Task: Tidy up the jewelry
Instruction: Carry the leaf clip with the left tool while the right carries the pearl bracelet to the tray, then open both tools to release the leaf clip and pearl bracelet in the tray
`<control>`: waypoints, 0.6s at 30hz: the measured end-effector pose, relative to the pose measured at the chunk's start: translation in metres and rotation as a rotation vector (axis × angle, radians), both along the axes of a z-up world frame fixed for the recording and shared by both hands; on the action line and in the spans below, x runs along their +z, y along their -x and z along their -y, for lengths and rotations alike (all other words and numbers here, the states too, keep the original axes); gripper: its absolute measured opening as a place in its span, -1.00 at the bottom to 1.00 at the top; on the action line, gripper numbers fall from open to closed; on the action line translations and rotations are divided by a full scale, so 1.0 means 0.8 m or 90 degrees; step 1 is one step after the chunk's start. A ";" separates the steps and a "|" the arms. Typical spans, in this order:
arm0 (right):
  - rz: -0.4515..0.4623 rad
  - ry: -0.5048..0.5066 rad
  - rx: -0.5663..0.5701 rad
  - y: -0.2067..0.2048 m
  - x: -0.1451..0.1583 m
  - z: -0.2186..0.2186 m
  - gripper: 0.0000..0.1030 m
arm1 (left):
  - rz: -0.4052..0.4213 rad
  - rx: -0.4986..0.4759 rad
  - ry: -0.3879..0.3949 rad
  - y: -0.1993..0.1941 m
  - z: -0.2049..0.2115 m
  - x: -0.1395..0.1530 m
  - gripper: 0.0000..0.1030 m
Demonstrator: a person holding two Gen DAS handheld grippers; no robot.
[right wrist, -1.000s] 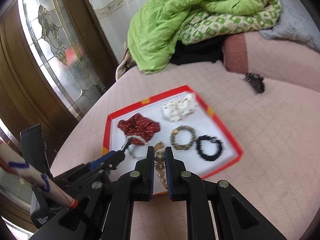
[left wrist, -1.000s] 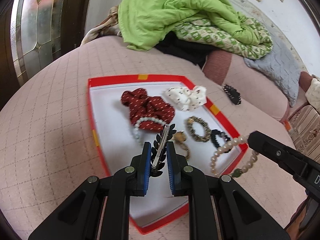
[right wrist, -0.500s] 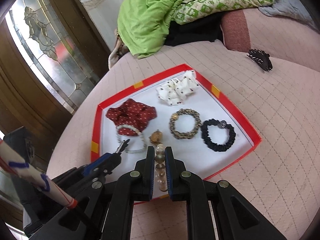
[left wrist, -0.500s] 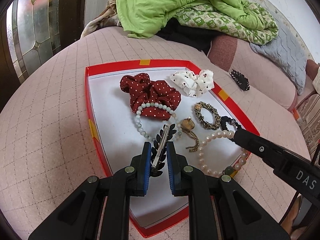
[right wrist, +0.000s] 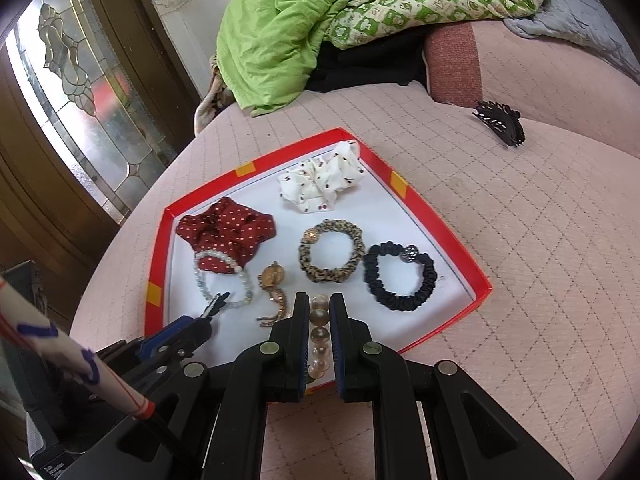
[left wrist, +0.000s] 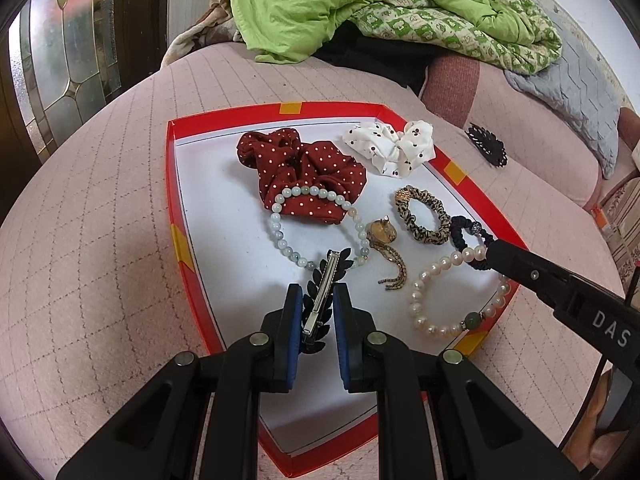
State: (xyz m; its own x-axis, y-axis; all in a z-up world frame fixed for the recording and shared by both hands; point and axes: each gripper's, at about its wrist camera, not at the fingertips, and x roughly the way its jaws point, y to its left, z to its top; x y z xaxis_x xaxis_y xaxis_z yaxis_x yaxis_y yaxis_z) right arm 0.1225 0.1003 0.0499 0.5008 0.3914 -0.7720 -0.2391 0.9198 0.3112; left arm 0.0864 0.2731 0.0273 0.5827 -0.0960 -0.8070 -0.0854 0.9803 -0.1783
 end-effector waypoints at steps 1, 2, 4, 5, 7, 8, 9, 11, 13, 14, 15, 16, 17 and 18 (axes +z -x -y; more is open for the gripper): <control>-0.001 0.002 -0.001 -0.001 -0.001 0.001 -0.79 | -0.001 0.000 -0.002 0.000 0.000 -0.001 -0.71; -0.002 0.003 -0.003 -0.002 -0.003 0.002 -0.79 | -0.003 -0.001 -0.003 0.000 0.001 -0.001 -0.71; -0.005 0.006 -0.005 -0.004 -0.007 0.003 -0.79 | -0.006 -0.002 -0.004 -0.001 0.001 -0.002 -0.71; -0.006 0.008 -0.005 -0.005 -0.008 0.004 -0.79 | -0.006 -0.003 -0.005 -0.001 0.001 -0.002 -0.71; -0.008 0.010 -0.007 -0.006 -0.011 0.004 -0.79 | -0.009 -0.004 -0.008 -0.001 0.002 -0.003 -0.71; -0.009 0.011 -0.008 -0.007 -0.013 0.004 -0.79 | -0.010 -0.005 -0.009 -0.001 0.003 -0.004 -0.70; -0.010 0.012 -0.010 -0.008 -0.015 0.005 -0.79 | -0.011 -0.005 -0.010 -0.002 0.003 -0.004 -0.70; -0.012 0.015 -0.011 -0.009 -0.018 0.005 -0.79 | -0.014 -0.006 -0.011 -0.002 0.004 -0.005 -0.70; -0.015 0.015 -0.012 -0.010 -0.021 0.006 -0.79 | -0.015 -0.007 -0.014 -0.003 0.004 -0.005 -0.70; -0.016 0.016 -0.012 -0.011 -0.022 0.006 -0.79 | -0.015 -0.007 -0.015 -0.003 0.005 -0.005 -0.70; -0.016 0.017 -0.012 -0.011 -0.023 0.006 -0.79 | -0.015 -0.007 -0.016 -0.003 0.005 -0.005 -0.70; -0.017 0.018 -0.012 -0.012 -0.024 0.005 -0.79 | -0.015 -0.007 -0.017 -0.003 0.005 -0.005 -0.70; -0.018 0.019 -0.011 -0.012 -0.025 0.005 -0.79 | -0.016 -0.008 -0.018 -0.003 0.006 -0.005 -0.70; -0.018 0.020 -0.011 -0.012 -0.026 0.005 -0.79 | -0.016 -0.009 -0.019 -0.003 0.006 -0.005 -0.70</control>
State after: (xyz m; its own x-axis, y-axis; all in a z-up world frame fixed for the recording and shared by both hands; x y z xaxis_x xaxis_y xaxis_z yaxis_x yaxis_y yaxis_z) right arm 0.1324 0.0962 0.0292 0.4849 0.3578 -0.7980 -0.2140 0.9333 0.2884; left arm 0.0888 0.2679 0.0234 0.5615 -0.0792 -0.8237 -0.0756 0.9863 -0.1464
